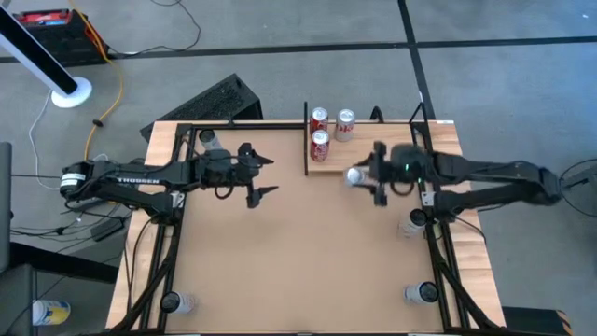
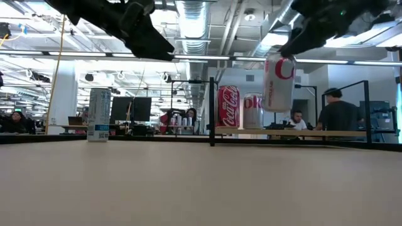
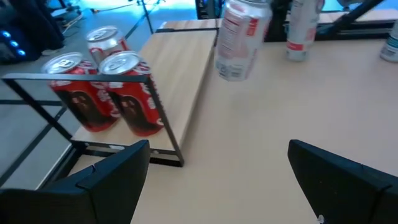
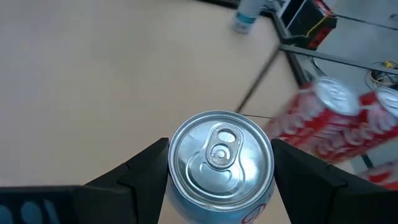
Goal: Place canned beverage on shelf
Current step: Put the silver soda can on the shelf aligned with the other silver soda can
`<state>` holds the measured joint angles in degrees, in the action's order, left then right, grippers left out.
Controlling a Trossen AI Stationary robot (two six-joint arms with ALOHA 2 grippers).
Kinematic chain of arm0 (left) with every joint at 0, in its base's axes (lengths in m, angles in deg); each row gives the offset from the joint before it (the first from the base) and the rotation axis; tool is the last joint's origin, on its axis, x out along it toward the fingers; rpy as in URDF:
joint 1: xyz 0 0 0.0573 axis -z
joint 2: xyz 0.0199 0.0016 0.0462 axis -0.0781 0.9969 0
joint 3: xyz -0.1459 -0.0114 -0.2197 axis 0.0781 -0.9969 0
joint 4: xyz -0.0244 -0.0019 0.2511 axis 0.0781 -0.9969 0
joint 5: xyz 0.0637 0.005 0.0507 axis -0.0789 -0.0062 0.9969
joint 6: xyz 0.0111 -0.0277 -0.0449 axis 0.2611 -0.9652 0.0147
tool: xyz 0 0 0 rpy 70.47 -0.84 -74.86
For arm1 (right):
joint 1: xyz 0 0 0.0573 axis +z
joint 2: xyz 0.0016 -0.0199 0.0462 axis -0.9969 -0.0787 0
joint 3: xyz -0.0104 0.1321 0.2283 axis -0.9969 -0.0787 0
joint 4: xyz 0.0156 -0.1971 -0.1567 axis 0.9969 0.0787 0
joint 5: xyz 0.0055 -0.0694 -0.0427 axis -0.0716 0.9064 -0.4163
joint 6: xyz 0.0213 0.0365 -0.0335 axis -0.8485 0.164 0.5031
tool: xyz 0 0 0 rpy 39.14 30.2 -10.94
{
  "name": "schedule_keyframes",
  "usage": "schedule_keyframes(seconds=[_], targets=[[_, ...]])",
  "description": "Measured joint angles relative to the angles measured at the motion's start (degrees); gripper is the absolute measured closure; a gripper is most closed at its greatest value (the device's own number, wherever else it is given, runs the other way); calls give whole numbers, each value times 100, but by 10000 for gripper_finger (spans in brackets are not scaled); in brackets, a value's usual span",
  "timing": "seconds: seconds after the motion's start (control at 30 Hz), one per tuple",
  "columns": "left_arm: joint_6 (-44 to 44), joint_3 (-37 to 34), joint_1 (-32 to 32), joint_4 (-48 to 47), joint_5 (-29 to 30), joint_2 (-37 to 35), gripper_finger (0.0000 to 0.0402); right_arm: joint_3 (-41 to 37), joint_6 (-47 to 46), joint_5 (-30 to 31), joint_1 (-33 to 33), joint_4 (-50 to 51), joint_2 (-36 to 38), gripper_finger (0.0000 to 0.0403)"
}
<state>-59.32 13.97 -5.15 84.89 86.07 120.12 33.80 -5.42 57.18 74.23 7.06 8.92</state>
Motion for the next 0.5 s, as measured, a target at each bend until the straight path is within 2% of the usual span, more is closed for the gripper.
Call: schedule_keyframes(seconds=[0.27,0.5], targets=[[-141,0,-106,-24,143,0,35,0,670,-1855,-2238,-503,-572,130],[-159,0,-103,-30,142,1,35,268,785,-2486,-3227,-697,-1406,130]])
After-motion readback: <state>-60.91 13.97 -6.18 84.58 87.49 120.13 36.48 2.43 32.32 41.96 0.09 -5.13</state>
